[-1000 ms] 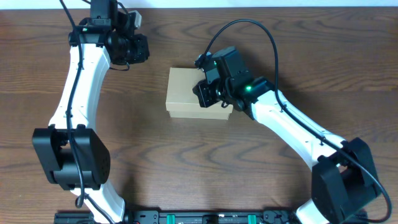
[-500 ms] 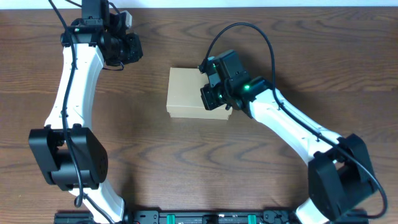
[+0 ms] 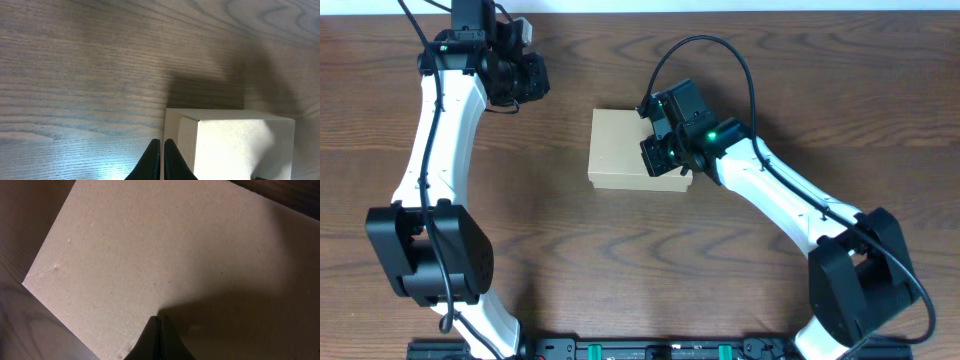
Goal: Pack container
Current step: 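Press the lid down onto the box with the right gripper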
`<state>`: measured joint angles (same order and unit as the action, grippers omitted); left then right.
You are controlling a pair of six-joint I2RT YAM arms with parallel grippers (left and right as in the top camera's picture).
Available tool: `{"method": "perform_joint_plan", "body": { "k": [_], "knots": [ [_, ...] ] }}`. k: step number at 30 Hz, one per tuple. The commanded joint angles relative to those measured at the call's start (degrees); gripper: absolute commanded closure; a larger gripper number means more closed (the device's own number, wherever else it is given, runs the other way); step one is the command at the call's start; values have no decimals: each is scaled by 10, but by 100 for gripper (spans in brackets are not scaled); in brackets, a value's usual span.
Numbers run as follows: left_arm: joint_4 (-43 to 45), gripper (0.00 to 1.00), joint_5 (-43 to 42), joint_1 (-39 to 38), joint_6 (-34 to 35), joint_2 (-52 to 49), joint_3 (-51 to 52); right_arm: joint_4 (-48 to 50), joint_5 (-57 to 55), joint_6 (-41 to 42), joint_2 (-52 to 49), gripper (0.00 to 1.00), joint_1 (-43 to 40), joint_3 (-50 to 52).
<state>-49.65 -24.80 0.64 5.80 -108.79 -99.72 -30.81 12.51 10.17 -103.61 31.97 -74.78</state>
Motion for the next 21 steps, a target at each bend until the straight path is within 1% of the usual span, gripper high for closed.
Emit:
{"method": "perform_joint_plan", "body": {
  "k": [1, 11, 21],
  "knots": [
    [-2, 94, 8, 2, 2, 14, -11, -15, -37, -6, -28, 99, 4, 14],
    [4, 95, 8, 2, 2, 14, -11, 13, -12, -6, -25, 99, 4, 7],
    [5, 94, 9, 2, 2, 39, -17, 7, 7, -12, -16, 99, 4, -81]
  ]
}}
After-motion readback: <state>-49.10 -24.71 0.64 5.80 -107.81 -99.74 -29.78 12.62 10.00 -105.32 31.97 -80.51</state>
